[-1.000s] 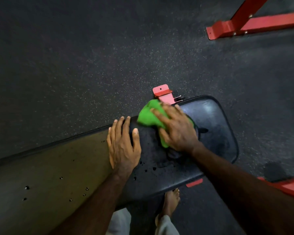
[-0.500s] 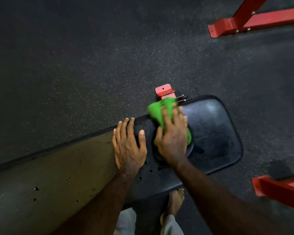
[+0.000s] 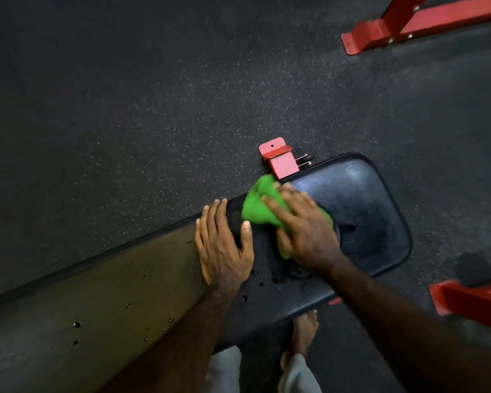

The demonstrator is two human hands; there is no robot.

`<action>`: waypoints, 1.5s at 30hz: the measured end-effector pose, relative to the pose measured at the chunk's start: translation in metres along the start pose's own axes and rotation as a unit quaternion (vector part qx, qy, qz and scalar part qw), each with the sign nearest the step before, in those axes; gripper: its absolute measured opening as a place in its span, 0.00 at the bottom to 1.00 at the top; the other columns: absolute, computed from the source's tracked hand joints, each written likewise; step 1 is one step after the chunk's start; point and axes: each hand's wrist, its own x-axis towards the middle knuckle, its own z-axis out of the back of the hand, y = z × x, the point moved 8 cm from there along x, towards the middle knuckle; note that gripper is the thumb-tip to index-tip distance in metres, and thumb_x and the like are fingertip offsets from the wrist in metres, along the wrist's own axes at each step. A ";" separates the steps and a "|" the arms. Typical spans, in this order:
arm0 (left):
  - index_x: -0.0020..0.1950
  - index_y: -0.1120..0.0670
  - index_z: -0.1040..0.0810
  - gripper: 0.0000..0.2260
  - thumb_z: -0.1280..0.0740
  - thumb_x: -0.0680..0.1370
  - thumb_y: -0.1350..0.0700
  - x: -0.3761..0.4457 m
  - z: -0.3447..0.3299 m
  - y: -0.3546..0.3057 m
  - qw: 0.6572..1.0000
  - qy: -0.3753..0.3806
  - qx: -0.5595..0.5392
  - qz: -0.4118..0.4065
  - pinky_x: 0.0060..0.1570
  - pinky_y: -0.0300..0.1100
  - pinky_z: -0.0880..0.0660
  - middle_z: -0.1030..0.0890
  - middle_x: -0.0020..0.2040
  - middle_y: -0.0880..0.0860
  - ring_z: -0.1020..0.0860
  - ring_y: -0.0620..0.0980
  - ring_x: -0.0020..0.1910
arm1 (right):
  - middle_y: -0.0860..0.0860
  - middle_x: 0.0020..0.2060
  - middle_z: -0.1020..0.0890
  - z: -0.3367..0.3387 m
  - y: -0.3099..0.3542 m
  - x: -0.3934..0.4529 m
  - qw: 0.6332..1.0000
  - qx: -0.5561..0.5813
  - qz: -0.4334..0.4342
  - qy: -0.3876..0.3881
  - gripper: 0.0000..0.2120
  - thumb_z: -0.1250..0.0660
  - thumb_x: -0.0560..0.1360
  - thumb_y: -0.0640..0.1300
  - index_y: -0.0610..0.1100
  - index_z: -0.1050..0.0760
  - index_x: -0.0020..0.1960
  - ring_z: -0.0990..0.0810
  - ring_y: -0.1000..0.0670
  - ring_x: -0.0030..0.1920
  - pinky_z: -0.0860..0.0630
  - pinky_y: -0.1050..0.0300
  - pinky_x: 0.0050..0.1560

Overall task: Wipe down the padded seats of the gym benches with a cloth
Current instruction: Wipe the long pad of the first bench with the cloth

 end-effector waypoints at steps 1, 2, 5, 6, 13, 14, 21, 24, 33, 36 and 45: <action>0.79 0.54 0.34 0.29 0.49 0.84 0.39 0.000 0.001 0.000 1.000 -0.001 -0.002 0.000 0.78 0.55 0.42 0.32 0.79 0.52 0.39 0.53 0.80 | 0.42 0.81 0.37 0.007 -0.020 0.001 0.993 0.024 -0.110 -0.035 0.35 0.38 0.73 0.48 0.51 0.36 0.81 0.38 0.41 0.80 0.39 0.40 0.79; 0.79 0.54 0.34 0.29 0.49 0.84 0.39 0.000 0.001 -0.002 1.000 -0.001 -0.006 -0.001 0.78 0.55 0.42 0.32 0.79 0.52 0.39 0.53 0.80 | 0.42 0.80 0.37 0.012 -0.030 -0.004 0.972 0.043 -0.221 -0.073 0.35 0.38 0.73 0.47 0.50 0.35 0.80 0.38 0.40 0.80 0.40 0.40 0.79; 0.79 0.54 0.34 0.29 0.49 0.84 0.39 0.000 0.001 -0.001 1.000 0.002 -0.003 -0.009 0.78 0.56 0.42 0.33 0.79 0.52 0.40 0.53 0.80 | 0.42 0.82 0.42 -0.008 0.020 -0.012 0.983 0.042 -0.171 -0.047 0.35 0.38 0.75 0.47 0.49 0.39 0.82 0.45 0.40 0.82 0.46 0.41 0.81; 0.79 0.54 0.34 0.29 0.49 0.84 0.39 0.000 0.000 -0.001 1.000 0.004 -0.004 -0.013 0.78 0.56 0.42 0.33 0.79 0.52 0.40 0.53 0.80 | 0.44 0.83 0.44 -0.017 0.041 -0.018 0.998 0.029 -0.061 -0.006 0.35 0.38 0.76 0.48 0.50 0.40 0.82 0.47 0.42 0.83 0.47 0.43 0.81; 0.79 0.53 0.34 0.28 0.45 0.83 0.39 0.000 0.001 -0.004 1.000 0.019 -0.007 -0.022 0.79 0.55 0.44 0.35 0.80 0.53 0.41 0.54 0.81 | 0.43 0.83 0.44 0.000 -0.009 -0.050 0.924 0.064 -0.363 -0.099 0.37 0.38 0.74 0.46 0.51 0.42 0.83 0.47 0.42 0.83 0.44 0.38 0.81; 0.79 0.52 0.35 0.28 0.44 0.83 0.39 0.000 0.002 -0.004 1.000 0.020 -0.009 -0.022 0.79 0.55 0.44 0.36 0.80 0.53 0.40 0.54 0.81 | 0.44 0.83 0.47 -0.009 0.013 -0.054 0.938 0.068 -0.329 -0.085 0.38 0.39 0.75 0.47 0.52 0.44 0.83 0.49 0.42 0.83 0.46 0.39 0.81; 0.78 0.51 0.31 0.25 0.38 0.83 0.45 -0.020 0.008 -0.017 0.990 0.064 -0.064 -0.108 0.79 0.53 0.43 0.35 0.81 0.51 0.39 0.52 0.81 | 0.47 0.83 0.43 -0.014 0.005 -0.090 0.939 0.052 -0.331 -0.081 0.37 0.39 0.73 0.48 0.54 0.41 0.83 0.46 0.45 0.83 0.43 0.40 0.80; 0.77 0.51 0.30 0.25 0.39 0.82 0.45 -0.030 0.006 -0.013 0.986 0.088 -0.068 -0.122 0.78 0.54 0.42 0.34 0.80 0.52 0.38 0.53 0.80 | 0.45 0.84 0.47 -0.027 0.045 -0.101 0.885 0.077 -0.446 -0.105 0.39 0.38 0.74 0.47 0.52 0.44 0.83 0.50 0.42 0.83 0.45 0.37 0.80; 0.79 0.54 0.32 0.27 0.39 0.82 0.44 -0.023 0.012 -0.003 0.980 0.098 -0.035 -0.169 0.77 0.58 0.40 0.36 0.81 0.55 0.40 0.57 0.80 | 0.46 0.84 0.50 -0.031 0.054 -0.147 0.816 0.101 -0.550 -0.147 0.39 0.40 0.74 0.47 0.51 0.46 0.84 0.53 0.44 0.84 0.48 0.36 0.81; 0.78 0.55 0.32 0.26 0.40 0.81 0.46 -0.033 0.009 -0.009 0.976 0.096 -0.036 -0.192 0.77 0.58 0.40 0.36 0.81 0.56 0.40 0.57 0.81 | 0.47 0.84 0.51 -0.047 0.096 -0.119 0.939 0.076 -0.328 -0.067 0.41 0.40 0.72 0.49 0.53 0.48 0.84 0.53 0.44 0.84 0.46 0.37 0.80; 0.78 0.54 0.30 0.25 0.37 0.81 0.48 -0.068 -0.006 -0.058 0.967 0.114 -0.090 -0.209 0.77 0.56 0.41 0.36 0.81 0.54 0.41 0.55 0.81 | 0.46 0.84 0.51 -0.036 0.059 -0.139 0.901 0.094 -0.405 -0.123 0.33 0.41 0.82 0.49 0.51 0.48 0.84 0.55 0.45 0.84 0.49 0.40 0.82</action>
